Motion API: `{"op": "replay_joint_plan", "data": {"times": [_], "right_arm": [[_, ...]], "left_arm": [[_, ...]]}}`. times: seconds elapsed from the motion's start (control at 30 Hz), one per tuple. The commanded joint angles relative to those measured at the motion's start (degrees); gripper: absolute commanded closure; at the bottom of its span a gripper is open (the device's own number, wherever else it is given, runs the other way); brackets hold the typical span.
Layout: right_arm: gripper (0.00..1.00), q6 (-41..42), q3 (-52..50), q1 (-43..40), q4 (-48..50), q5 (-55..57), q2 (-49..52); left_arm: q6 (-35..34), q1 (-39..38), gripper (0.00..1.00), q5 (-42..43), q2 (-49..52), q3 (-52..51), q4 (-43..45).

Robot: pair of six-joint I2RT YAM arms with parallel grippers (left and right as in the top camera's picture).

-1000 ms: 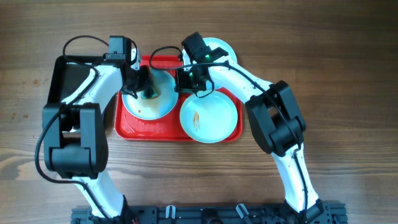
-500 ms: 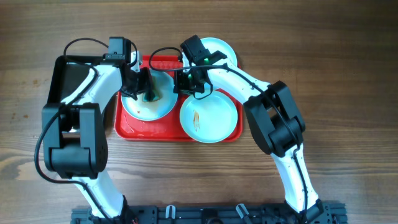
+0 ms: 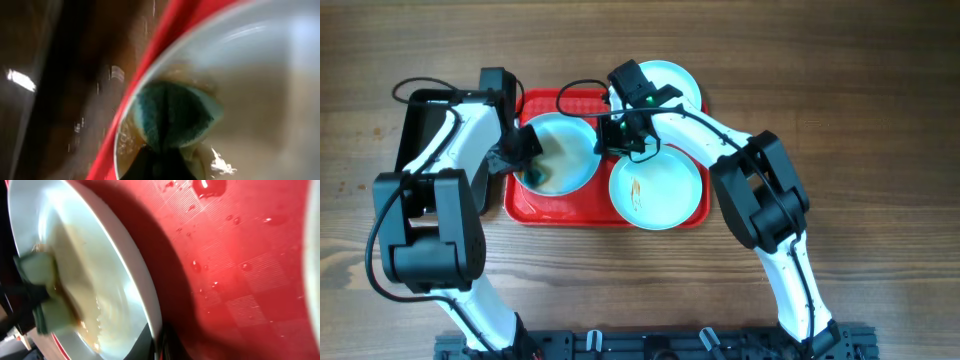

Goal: Clean dirty plates on tray and stack at the side
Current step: 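Scrub the left plate with the sponge while the right gripper holds it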

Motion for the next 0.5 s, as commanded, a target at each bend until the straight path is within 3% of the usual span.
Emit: {"op": "replay_joint_plan", "data": {"times": [0.0, 0.13, 0.27, 0.47], "right_arm": [[0.96, -0.2, -0.6, -1.0, 0.1, 0.9, 1.6], [0.96, -0.5, -0.6, -1.0, 0.0, 0.9, 1.6], [0.96, -0.5, -0.6, -1.0, 0.0, 1.0, 1.6], [0.96, -0.5, -0.6, -1.0, 0.0, 0.9, 1.6]], "left_arm": [[-3.8, 0.5, 0.96, -8.3, 1.4, -1.4, 7.1], [-3.3, -2.2, 0.96, -1.0, 1.4, -1.4, 13.6], [5.8, -5.3, 0.96, 11.1, 1.4, -1.4, 19.1], [12.5, -6.4, 0.96, 29.1, 1.4, -1.4, 16.9]]}}
